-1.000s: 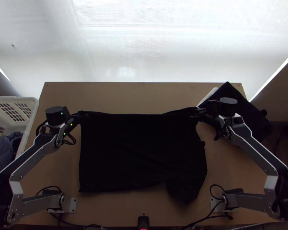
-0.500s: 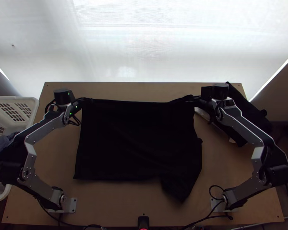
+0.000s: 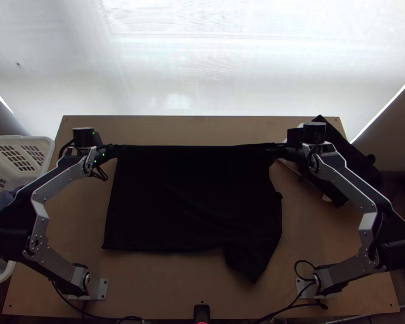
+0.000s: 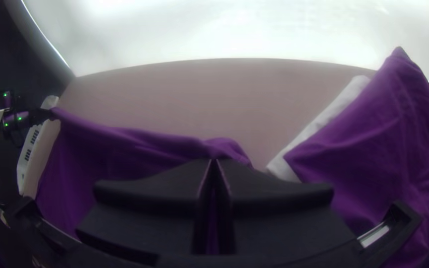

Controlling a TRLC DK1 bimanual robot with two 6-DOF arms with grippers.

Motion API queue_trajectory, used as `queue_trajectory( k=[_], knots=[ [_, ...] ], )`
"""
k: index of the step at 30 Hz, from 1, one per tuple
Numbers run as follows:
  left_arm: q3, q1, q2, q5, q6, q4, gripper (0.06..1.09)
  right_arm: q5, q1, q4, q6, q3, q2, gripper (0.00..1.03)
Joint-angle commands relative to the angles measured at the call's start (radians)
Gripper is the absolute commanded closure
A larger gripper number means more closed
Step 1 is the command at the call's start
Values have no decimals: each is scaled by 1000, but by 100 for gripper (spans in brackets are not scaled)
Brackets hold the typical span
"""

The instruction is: Fold the t-shirt

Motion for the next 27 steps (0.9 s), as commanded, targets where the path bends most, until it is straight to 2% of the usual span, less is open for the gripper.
queue_trajectory(
  k=[1,6,16,19,21,25,26,27],
  knots=[
    [-95,5,-89,11,79,-132,105,-7,-15,-127,-27,-78,-110,100],
    [-118,5,-110,12,117,-249,105,-23,-10,-218,-34,-107,-182,100],
    [-143,6,-89,15,170,-304,105,-30,16,-261,-8,-190,-199,99],
    [-141,6,-71,15,193,-299,105,-29,24,-261,9,-214,-168,76],
    [-140,5,-72,17,200,-289,105,-29,25,-261,7,-219,-163,75],
    [-138,6,-112,48,210,-270,104,-29,24,-262,13,-205,-136,51],
    [-138,8,-129,57,210,-270,103,-27,25,-265,26,-202,-134,43],
    [-143,14,-153,83,210,-263,90,-26,28,-290,32,-193,-130,37]
  ],
)
